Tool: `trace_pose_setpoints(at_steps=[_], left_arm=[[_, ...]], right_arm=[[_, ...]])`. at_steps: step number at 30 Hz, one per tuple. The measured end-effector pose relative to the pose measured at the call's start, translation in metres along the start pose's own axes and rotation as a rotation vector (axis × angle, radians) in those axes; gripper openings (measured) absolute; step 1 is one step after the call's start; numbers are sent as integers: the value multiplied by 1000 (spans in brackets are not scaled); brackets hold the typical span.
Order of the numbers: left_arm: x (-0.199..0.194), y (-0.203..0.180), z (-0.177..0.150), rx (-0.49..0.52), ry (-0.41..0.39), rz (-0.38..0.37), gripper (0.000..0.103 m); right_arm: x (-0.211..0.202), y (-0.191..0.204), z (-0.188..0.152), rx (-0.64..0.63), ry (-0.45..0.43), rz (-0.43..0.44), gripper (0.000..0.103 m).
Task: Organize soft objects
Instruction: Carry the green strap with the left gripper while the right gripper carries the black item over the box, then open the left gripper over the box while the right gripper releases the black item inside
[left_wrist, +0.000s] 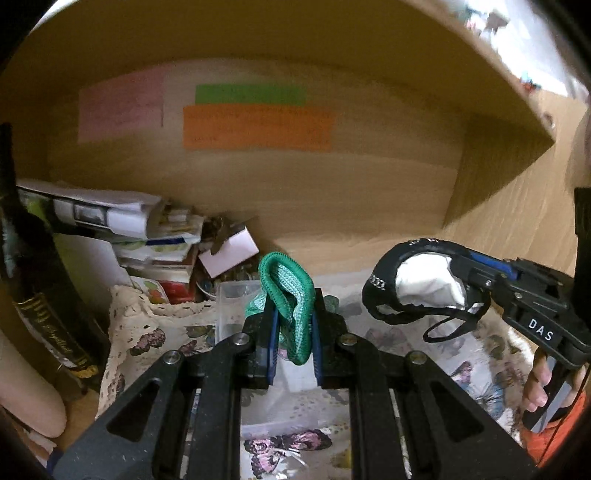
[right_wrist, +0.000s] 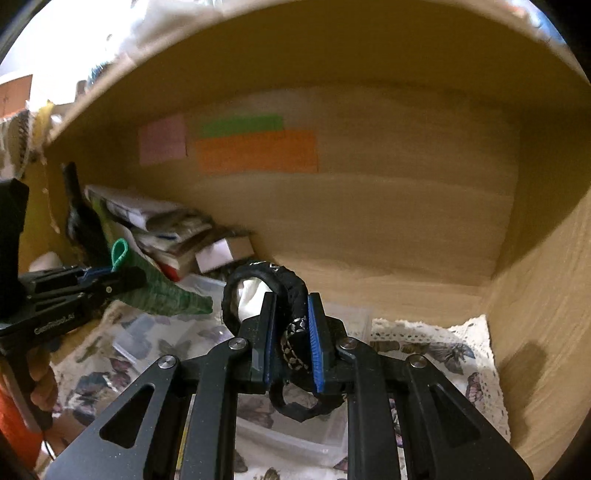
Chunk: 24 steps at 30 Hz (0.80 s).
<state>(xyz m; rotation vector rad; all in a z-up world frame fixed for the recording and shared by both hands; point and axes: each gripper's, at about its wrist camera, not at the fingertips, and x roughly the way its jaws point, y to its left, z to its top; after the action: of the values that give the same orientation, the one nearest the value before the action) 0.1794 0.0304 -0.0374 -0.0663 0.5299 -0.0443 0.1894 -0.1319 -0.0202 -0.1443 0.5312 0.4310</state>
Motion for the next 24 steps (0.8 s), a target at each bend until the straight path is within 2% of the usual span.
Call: trace_pose_setpoints(at_steps=[4,9,15,17,19,21,23,24], left_arm=[[24,0,-2,6,55,32,15],[55,2,-5,-11,159,8,15],[65,-4,-13,10,214,-5,17],[67,-6,-13,23,226,-7,23],[69,-7,-14,30,241,-13,37],[65,-8,-14,38,239,-17,47],[60,-9,-13,45,225,-14,54],[56,-9,-12,46,216,-12,57]], right_arm=[[20,-2,-4,-13,55,-27,15],[45,-2,-9,-32,127,-42,15],[60,-2,-21,-49,200,-30,16],[62,-2,-24,-54,222,-20,18],[64,0,-25,-59,235,-13,18],[64,-1,-26,-60,245,-3,19],[62,-1,-27,-57,245,0,23],[60,0,-27,-56,242,-1,29]])
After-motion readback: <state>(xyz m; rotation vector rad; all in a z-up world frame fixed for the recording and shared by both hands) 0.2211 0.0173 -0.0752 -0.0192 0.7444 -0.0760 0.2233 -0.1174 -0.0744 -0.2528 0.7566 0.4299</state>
